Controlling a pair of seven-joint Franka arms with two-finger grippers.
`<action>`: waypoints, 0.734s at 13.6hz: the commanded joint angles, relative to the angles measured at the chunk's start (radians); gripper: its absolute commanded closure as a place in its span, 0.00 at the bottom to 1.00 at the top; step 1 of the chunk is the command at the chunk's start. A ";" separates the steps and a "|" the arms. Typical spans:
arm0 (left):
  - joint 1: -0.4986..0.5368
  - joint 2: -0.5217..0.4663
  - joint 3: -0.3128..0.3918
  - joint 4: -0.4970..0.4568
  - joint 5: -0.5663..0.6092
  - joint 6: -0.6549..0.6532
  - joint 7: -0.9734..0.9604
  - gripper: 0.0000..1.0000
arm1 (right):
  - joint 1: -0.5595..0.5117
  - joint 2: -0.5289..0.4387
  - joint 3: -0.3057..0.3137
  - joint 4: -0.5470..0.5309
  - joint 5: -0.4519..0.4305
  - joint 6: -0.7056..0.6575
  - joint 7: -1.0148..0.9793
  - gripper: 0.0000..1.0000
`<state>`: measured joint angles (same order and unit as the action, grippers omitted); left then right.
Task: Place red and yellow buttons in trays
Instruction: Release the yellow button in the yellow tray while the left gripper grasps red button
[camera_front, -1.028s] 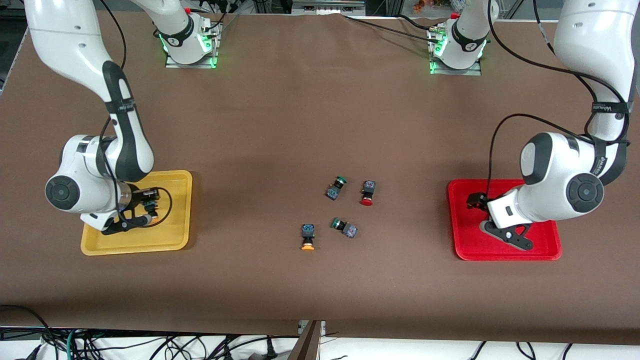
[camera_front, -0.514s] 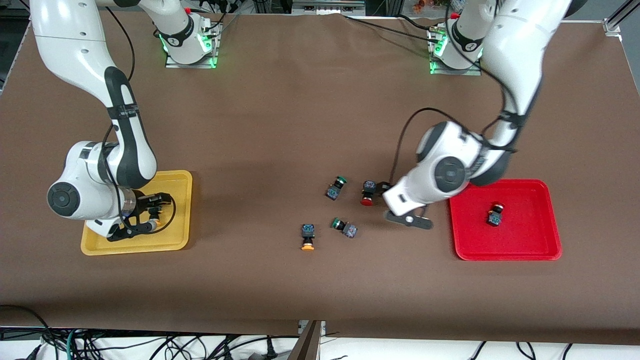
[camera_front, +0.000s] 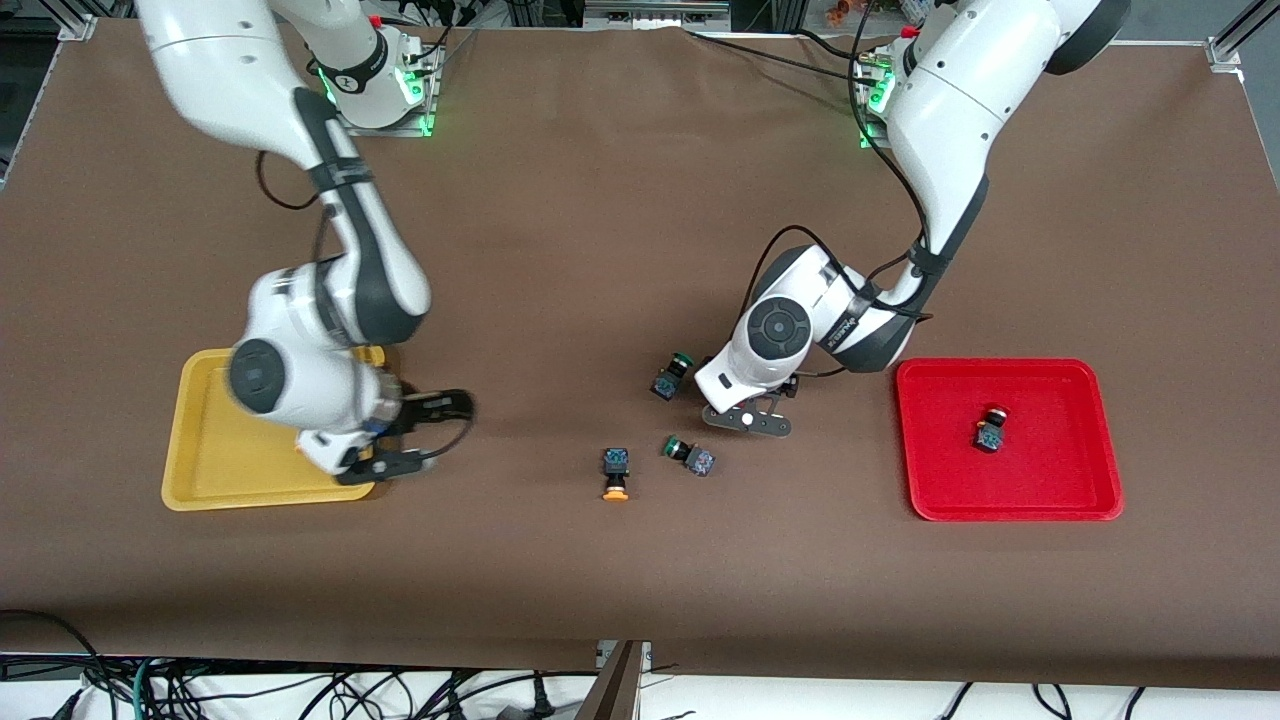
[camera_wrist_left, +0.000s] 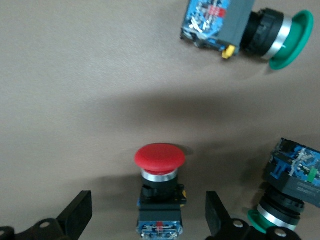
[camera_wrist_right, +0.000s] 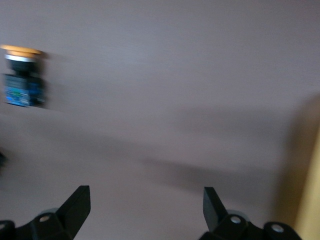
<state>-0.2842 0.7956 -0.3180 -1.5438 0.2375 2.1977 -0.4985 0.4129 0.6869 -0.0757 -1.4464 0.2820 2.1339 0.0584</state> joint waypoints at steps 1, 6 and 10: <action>-0.010 0.025 0.008 0.010 0.043 0.039 -0.022 0.00 | 0.076 0.063 -0.009 0.064 0.014 0.085 0.137 0.00; -0.003 0.021 0.007 -0.002 0.042 0.039 -0.060 1.00 | 0.196 0.207 -0.010 0.080 0.014 0.427 0.361 0.00; 0.014 -0.036 0.008 0.005 0.036 -0.039 -0.066 1.00 | 0.237 0.269 -0.010 0.113 0.014 0.543 0.454 0.00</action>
<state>-0.2801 0.8165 -0.3112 -1.5376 0.2480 2.2247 -0.5417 0.6350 0.9227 -0.0749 -1.3954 0.2820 2.6638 0.4743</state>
